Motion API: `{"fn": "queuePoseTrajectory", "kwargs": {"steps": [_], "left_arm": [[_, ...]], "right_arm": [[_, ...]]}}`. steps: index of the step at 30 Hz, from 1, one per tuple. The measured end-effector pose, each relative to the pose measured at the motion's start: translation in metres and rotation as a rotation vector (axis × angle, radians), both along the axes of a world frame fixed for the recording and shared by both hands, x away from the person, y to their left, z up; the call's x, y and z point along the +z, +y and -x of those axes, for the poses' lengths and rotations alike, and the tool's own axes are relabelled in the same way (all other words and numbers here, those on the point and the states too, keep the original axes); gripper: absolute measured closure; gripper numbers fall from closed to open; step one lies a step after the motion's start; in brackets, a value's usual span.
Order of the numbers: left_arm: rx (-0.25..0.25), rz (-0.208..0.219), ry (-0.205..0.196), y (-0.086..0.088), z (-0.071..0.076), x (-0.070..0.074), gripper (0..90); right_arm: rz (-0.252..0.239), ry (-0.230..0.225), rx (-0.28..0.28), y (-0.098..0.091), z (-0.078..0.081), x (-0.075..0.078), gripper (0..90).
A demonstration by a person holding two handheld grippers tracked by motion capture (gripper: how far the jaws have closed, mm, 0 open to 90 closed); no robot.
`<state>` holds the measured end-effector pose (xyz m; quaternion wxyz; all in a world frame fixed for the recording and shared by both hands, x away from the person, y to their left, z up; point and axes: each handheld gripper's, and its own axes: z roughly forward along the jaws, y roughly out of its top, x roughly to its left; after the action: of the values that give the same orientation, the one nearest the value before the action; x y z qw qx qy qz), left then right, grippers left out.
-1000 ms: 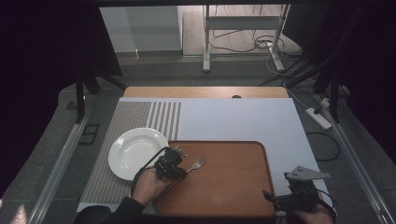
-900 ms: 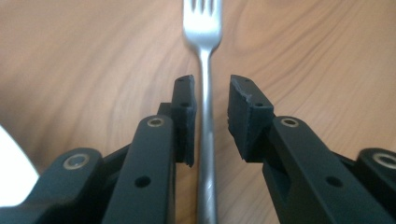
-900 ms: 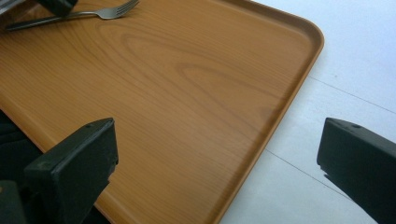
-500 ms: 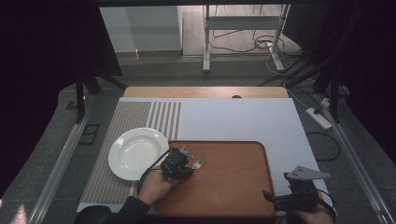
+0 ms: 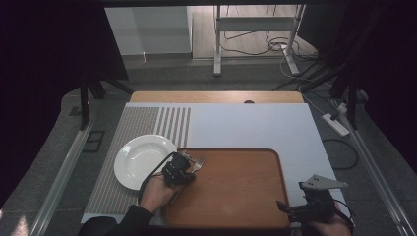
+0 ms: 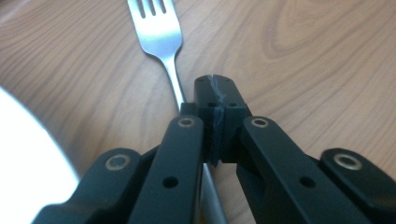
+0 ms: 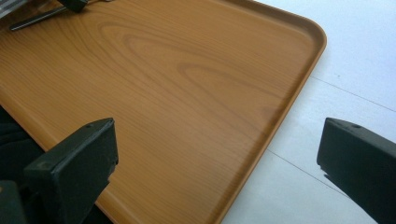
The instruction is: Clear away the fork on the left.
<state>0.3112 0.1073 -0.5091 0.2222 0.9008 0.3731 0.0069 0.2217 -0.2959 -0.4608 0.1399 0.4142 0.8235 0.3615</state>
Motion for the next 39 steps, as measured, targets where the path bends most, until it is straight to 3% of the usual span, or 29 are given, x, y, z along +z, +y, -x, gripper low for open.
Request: {"fn": "queuePoseTrajectory", "kwargs": {"steps": [15,27,33,39], "left_arm": [[0.046,0.001,0.031,0.022,-0.006,-0.001,89.2],[0.061,0.002,0.047,0.029,-0.006,-0.001,89.1],[0.058,0.019,0.050,0.031,-0.007,-0.001,89.0],[0.036,0.066,0.020,0.032,-0.004,0.007,81.2]], "right_arm": [[0.006,0.001,0.001,0.000,0.000,0.000,0.0],[0.008,0.001,0.003,0.001,0.000,0.000,0.0],[0.006,0.000,0.003,0.001,0.000,0.000,0.0],[0.007,0.000,0.004,0.001,0.000,0.000,0.0]]}}
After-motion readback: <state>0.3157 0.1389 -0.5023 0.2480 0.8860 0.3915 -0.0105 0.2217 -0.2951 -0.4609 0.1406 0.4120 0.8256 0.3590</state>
